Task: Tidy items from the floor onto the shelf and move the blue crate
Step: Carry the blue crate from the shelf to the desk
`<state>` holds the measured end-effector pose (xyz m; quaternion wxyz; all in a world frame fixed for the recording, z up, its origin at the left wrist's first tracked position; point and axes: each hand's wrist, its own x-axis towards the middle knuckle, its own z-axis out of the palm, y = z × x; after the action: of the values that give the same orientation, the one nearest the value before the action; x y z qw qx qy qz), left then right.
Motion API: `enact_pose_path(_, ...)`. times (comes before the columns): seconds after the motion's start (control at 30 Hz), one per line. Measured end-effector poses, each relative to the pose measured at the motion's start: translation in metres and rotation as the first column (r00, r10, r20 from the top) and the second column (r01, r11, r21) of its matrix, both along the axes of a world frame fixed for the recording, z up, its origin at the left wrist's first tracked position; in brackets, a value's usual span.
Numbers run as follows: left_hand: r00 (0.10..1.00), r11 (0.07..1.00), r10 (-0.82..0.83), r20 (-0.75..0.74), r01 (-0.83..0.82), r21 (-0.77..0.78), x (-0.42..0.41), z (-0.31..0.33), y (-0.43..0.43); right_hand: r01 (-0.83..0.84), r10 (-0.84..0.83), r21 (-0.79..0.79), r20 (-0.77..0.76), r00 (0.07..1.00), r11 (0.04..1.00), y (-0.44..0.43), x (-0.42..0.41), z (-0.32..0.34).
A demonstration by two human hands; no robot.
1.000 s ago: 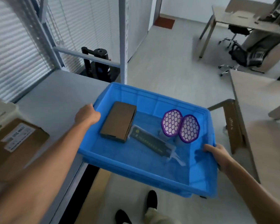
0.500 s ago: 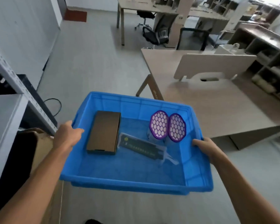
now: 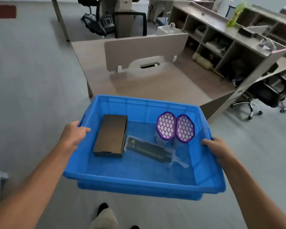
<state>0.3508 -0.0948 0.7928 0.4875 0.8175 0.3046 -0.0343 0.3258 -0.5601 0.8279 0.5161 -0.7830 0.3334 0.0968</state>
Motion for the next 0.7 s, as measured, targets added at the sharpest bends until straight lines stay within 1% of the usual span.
enact_pose_path(0.13, 0.997, 0.996, -0.079, 0.023, 0.080, -0.026, 0.068, -0.001, -0.065, 0.070, -0.069, -0.028, 0.016, 0.997, 0.997, -0.063, 0.032, 0.003)
enact_pose_path(0.27, 0.991, 0.988, -0.130, 0.030, 0.132, -0.085, 0.146, -0.008, -0.118, 0.130, -0.129, -0.020, 0.035, 0.991, 0.991, -0.113, 0.086, -0.001)
enact_pose_path(0.53, 0.992, 0.974, -0.119, 0.041, 0.125, -0.190, 0.313, -0.027, -0.200, 0.188, -0.188, 0.021, 0.023, 0.982, 0.982, -0.190, 0.233, -0.002)
enact_pose_path(0.7, 0.995, 0.973, -0.086, 0.043, 0.094, -0.212, 0.391, -0.023, -0.250, 0.182, -0.182, 0.003, 0.011, 0.983, 0.983, -0.230, 0.328, -0.008)
